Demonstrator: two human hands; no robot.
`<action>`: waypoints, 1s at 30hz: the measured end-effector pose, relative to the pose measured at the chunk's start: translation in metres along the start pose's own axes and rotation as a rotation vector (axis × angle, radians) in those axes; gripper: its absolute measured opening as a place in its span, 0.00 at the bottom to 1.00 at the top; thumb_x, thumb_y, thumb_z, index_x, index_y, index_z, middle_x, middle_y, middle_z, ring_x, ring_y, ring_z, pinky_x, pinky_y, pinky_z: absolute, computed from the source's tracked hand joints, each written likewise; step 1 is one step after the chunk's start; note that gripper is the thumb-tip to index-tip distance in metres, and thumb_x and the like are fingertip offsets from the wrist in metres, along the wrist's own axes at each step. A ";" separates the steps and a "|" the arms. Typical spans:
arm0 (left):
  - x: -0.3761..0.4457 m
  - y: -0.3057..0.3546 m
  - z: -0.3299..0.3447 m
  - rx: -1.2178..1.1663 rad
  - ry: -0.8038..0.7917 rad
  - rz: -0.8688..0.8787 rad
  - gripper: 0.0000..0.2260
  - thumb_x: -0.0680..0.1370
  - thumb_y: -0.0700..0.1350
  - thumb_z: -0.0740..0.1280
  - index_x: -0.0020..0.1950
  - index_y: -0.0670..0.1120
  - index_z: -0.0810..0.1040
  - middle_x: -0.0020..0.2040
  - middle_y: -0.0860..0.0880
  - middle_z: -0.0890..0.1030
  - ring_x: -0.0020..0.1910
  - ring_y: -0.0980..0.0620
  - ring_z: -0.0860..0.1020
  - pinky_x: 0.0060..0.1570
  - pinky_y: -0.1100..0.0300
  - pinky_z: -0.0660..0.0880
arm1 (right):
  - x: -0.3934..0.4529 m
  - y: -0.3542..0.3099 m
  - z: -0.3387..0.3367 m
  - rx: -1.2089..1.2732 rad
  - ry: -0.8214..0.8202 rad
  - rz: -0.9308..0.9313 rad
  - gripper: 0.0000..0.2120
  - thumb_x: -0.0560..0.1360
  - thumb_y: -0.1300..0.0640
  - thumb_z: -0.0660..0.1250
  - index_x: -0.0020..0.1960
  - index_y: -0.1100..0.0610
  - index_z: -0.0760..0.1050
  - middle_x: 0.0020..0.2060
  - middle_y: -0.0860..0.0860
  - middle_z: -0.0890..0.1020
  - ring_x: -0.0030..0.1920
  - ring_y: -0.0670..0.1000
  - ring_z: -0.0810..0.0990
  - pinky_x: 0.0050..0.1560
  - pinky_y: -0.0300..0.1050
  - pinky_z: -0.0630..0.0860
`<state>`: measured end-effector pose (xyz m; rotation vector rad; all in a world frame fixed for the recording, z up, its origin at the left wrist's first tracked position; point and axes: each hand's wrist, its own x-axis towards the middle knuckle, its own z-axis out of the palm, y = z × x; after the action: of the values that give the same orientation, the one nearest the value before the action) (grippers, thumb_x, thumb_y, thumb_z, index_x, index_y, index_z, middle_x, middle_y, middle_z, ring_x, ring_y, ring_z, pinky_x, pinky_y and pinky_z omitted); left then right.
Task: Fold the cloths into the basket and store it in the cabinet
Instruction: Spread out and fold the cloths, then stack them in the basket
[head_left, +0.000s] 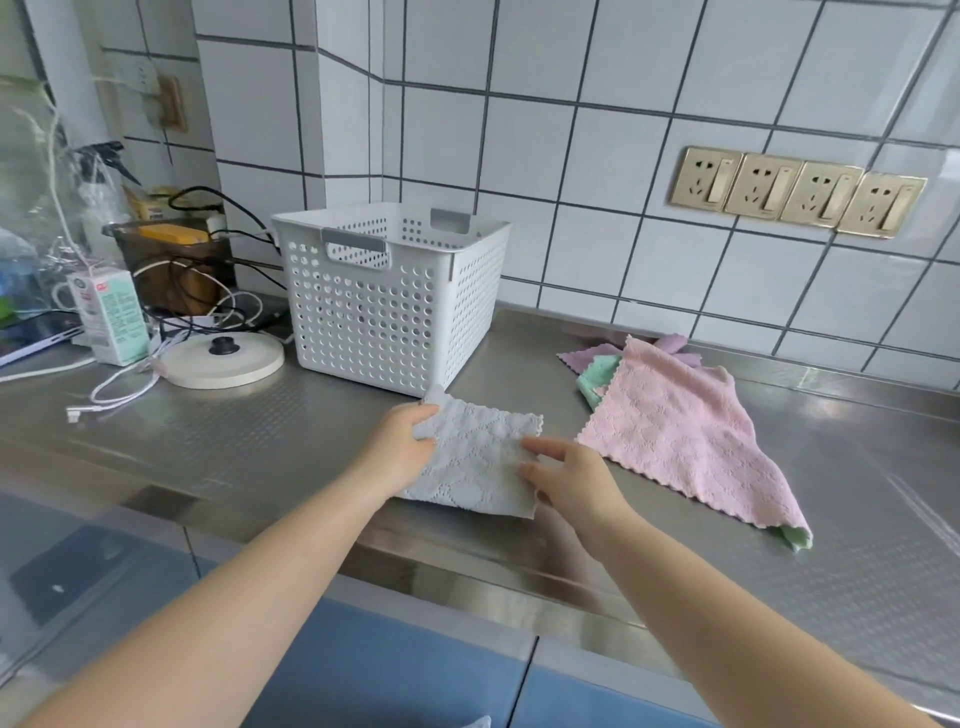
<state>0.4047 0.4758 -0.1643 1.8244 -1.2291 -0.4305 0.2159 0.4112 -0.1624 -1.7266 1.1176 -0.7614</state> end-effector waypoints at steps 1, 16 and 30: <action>0.003 -0.006 -0.011 0.008 0.017 -0.009 0.21 0.78 0.34 0.60 0.72 0.42 0.67 0.74 0.48 0.64 0.61 0.53 0.70 0.39 0.80 0.64 | 0.002 -0.004 0.011 0.007 -0.028 -0.004 0.17 0.74 0.62 0.67 0.63 0.58 0.76 0.43 0.48 0.78 0.31 0.38 0.75 0.40 0.33 0.74; 0.063 -0.094 -0.121 0.468 0.046 -0.034 0.24 0.75 0.51 0.69 0.69 0.44 0.72 0.73 0.49 0.65 0.69 0.52 0.66 0.66 0.60 0.61 | 0.058 -0.050 0.143 -0.409 -0.257 -0.271 0.12 0.74 0.58 0.66 0.56 0.59 0.79 0.74 0.54 0.60 0.65 0.50 0.72 0.56 0.33 0.64; 0.052 -0.105 -0.114 0.844 0.029 -0.026 0.19 0.78 0.60 0.57 0.64 0.54 0.74 0.68 0.52 0.72 0.67 0.48 0.68 0.62 0.52 0.65 | 0.061 -0.041 0.137 -0.633 -0.246 -0.392 0.18 0.74 0.47 0.65 0.62 0.49 0.76 0.68 0.45 0.69 0.65 0.45 0.71 0.59 0.39 0.67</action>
<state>0.5667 0.4973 -0.1762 2.5264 -1.4936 0.1448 0.3704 0.4120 -0.1769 -2.5472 0.9093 -0.4153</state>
